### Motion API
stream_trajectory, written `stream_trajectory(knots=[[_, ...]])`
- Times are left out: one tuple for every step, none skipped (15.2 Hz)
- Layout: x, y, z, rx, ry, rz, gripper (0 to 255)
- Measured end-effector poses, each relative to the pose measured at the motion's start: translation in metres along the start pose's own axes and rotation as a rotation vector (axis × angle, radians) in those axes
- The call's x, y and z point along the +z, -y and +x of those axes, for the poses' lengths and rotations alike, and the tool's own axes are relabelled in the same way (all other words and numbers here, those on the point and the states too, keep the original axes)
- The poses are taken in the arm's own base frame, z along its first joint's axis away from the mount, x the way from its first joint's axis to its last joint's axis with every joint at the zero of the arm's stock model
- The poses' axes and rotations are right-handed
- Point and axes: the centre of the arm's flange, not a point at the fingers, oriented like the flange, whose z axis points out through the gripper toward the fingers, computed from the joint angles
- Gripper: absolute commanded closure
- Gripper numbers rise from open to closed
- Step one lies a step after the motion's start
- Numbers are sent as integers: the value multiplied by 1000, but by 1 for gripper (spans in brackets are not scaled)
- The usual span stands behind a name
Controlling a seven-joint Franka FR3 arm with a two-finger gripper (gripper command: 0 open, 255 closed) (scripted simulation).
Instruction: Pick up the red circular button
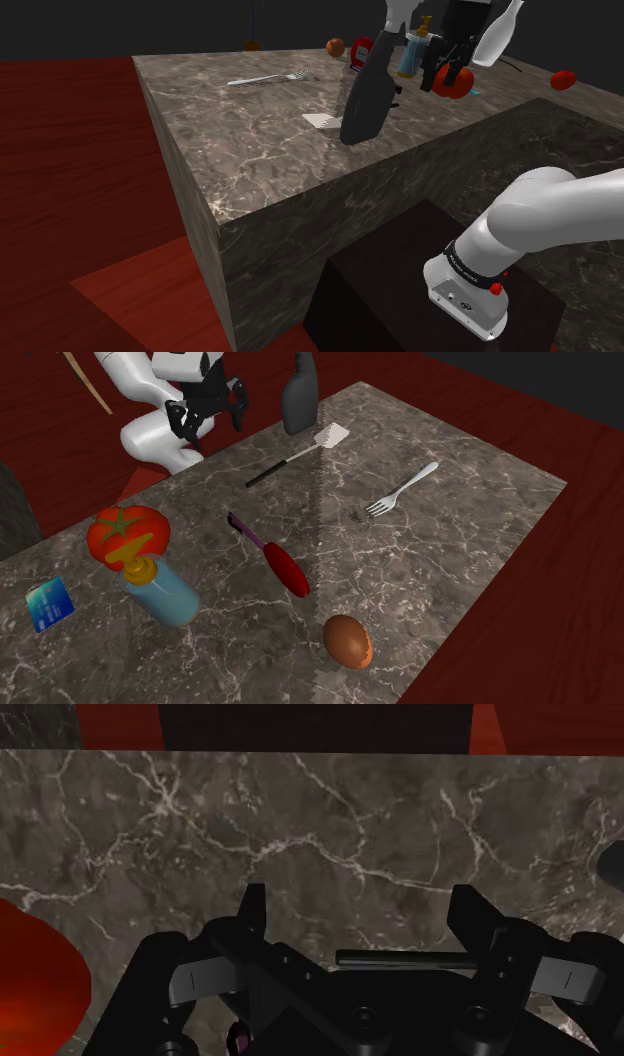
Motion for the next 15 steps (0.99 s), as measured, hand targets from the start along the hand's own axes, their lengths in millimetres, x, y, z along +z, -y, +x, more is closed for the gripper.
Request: stream_trajectory(knots=[[0, 0, 0, 0, 0, 0, 0], [-2, -1, 5, 0, -1, 0, 0], [-4, -6, 14, -1, -3, 0, 0], [-7, -7, 23, -1, -5, 1, 0], [-9, -9, 34, -2, -7, 1, 0], [-11, -9, 46, -3, -9, 1, 0], [-17, -14, 60, -4, -11, 1, 0], [-20, -17, 73, -5, -13, 1, 0], [-25, -20, 84, -6, -15, 1, 0], [-29, -23, 97, -6, -18, 2, 0], [-30, -29, 108, -7, -19, 2, 0], [-33, -35, 118, -7, -21, 1, 0], [-36, -36, 131, -8, -24, 2, 0], [-41, -41, 145, -9, -26, 2, 0], [-44, -42, 158, -9, -28, 2, 0]])
